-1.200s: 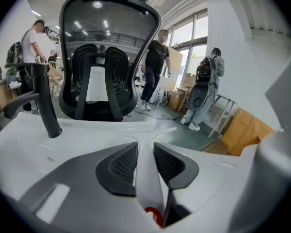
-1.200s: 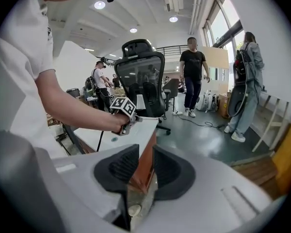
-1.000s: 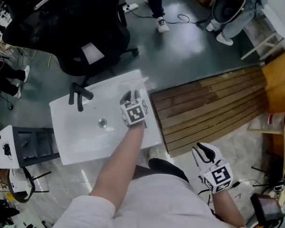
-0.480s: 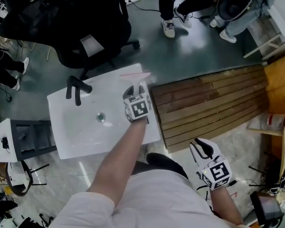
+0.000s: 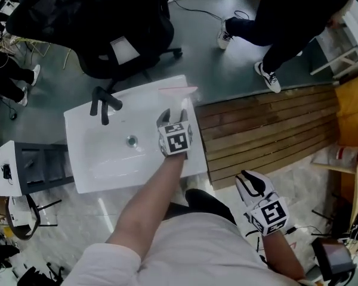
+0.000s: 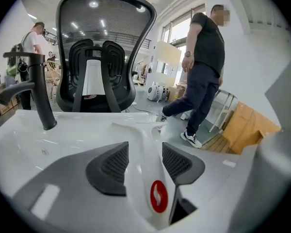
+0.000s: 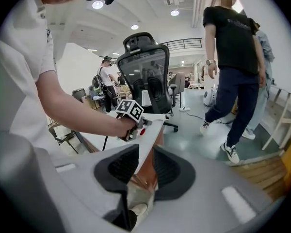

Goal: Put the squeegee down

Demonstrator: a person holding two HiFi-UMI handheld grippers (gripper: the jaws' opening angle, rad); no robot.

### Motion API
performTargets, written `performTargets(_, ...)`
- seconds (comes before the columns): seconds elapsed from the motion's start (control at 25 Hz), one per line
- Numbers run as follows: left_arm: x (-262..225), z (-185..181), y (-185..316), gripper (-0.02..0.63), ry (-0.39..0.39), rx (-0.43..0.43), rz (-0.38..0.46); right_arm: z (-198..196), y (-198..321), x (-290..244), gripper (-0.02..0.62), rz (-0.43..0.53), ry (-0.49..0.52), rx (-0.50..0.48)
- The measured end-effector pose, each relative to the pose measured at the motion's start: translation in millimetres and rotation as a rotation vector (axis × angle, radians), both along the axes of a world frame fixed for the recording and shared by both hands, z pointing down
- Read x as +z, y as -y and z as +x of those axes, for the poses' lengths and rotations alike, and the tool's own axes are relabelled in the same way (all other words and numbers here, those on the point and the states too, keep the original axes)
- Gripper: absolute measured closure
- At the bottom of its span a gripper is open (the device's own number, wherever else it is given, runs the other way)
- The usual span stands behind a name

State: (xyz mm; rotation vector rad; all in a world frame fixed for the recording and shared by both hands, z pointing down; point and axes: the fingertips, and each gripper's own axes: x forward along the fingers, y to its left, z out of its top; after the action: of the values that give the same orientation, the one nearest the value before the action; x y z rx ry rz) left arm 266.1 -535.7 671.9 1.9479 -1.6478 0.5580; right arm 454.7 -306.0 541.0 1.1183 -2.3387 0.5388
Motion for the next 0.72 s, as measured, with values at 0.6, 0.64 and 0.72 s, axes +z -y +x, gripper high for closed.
performTargets(0.6, -54.2, -70.3, -107.0, 0.419, -0.186, 0.168, 0.040, -128.5, -33.6, -12.2, 0.505, 0.051, 0.007, -0.088)
performTargets(0.64, -58.7, -78.5, -116.3, 0.432, -0.196, 0.182, 0.043, -139.3, -36.9, -13.3, 0.505, 0.055, 0.005, -0.093)
performTargets(0.72, -66.6, -97.0, -136.0, 0.453, -0.206, 0.205, 0.046, -161.9, -43.4, -15.3, 0.505, 0.064, 0.001, -0.106)
